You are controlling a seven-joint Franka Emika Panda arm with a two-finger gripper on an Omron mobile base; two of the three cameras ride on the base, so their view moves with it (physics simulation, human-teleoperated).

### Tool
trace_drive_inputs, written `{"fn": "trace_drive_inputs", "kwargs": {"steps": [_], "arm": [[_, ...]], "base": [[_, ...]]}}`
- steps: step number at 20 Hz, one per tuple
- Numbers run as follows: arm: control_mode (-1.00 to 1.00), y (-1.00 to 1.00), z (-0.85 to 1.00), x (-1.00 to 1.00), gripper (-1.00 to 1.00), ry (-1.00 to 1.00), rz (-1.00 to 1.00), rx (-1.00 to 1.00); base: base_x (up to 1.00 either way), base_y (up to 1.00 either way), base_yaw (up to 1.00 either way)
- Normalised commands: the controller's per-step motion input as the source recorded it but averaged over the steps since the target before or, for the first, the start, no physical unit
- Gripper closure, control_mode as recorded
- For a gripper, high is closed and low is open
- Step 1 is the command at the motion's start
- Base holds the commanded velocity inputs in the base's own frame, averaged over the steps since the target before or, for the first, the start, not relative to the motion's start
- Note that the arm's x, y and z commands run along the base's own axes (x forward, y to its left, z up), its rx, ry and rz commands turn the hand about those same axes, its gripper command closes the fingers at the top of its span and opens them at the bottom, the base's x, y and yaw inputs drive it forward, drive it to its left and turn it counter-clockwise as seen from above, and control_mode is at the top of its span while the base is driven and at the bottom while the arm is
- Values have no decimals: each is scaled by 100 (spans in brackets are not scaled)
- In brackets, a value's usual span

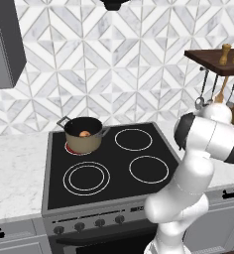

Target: Put the onion and lemon in the pot. Retrieve the spatula and lightly stir the vegetables in the pot.

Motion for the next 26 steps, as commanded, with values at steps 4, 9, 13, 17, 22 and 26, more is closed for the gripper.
{"fn": "trace_drive_inputs", "kwargs": {"steps": [4,9,13,17,22,26], "arm": [[-100,-15,-17,29,-100,0,3,0],[-100,-11,-20,11,-100,0,2,0],[-100,-1,-24,0,-100,0,2,0],[-100,0,-25,0,100,0,1,0],[-100,9,1,-2,100,0,0,0],[-100,48,63,-25,100,-10,0,0]], "base": [[0,0,0],[0,0,0],[0,0,0],[0,0,0],[0,0,0],[0,0,0]]}}
